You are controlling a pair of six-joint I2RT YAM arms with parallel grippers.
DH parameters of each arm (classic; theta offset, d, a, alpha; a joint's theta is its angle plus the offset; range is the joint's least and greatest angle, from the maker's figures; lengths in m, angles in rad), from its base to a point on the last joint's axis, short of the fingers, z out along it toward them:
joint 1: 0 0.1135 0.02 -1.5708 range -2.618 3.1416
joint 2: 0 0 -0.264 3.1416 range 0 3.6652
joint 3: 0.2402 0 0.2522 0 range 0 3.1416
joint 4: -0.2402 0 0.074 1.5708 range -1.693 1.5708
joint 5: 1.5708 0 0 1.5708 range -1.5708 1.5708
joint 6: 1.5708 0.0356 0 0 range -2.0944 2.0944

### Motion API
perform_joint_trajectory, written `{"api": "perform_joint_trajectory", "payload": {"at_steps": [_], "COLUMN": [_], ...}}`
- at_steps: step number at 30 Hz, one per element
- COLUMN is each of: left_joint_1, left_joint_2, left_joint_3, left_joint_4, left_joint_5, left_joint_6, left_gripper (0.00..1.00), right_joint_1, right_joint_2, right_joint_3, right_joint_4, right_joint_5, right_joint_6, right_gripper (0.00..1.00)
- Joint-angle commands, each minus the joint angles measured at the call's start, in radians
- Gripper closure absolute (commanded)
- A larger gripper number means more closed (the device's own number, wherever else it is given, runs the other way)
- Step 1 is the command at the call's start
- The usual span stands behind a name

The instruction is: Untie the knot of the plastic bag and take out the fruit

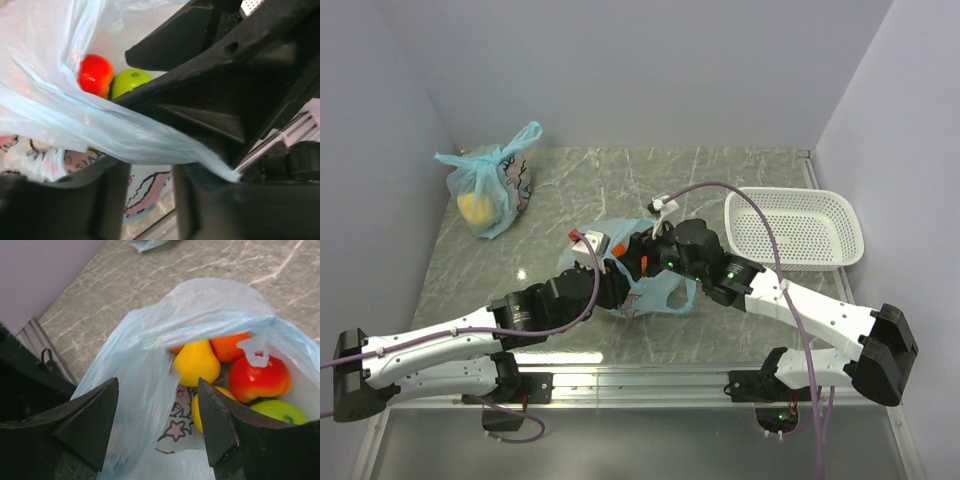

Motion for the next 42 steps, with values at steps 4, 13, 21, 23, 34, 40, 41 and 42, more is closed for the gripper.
{"api": "perform_joint_trajectory", "payload": {"at_steps": [4, 13, 21, 23, 34, 40, 41, 42], "left_joint_1": [0.009, 0.138, 0.181, 0.181, 0.181, 0.181, 0.181, 0.181], "left_joint_2": [0.025, -0.073, -0.202, -0.222, -0.089, -0.022, -0.022, -0.027], "left_joint_3": [0.029, 0.009, -0.033, -0.030, -0.057, -0.051, -0.051, -0.056], "left_joint_4": [0.144, -0.063, -0.172, -0.196, -0.034, -0.026, -0.023, -0.018], "left_joint_5": [-0.123, -0.231, -0.217, -0.188, -0.005, -0.082, -0.096, -0.117], "left_joint_6": [-0.011, -0.103, -0.193, -0.224, -0.256, -0.295, -0.304, -0.307], "left_gripper": [1.00, 0.99, 0.84, 0.60, 0.06, 0.25, 0.36, 0.43], "right_joint_1": [0.026, 0.018, 0.018, 0.019, 0.025, 0.026, 0.028, 0.026], "right_joint_2": [0.021, -0.031, 0.078, 0.107, 0.162, 0.138, 0.135, 0.130], "right_joint_3": [-0.014, -0.056, -0.092, -0.076, -0.052, -0.075, -0.079, -0.083], "right_joint_4": [0.059, -0.010, 0.114, 0.140, 0.182, 0.188, 0.190, 0.190], "right_joint_5": [-0.140, 0.084, 0.015, -0.029, -0.065, -0.054, -0.053, -0.053], "right_joint_6": [0.060, 0.028, 0.066, 0.077, 0.102, 0.102, 0.100, 0.100], "right_gripper": [0.29, 0.28, 0.29, 0.29, 0.30, 0.30, 0.30, 0.30]}}
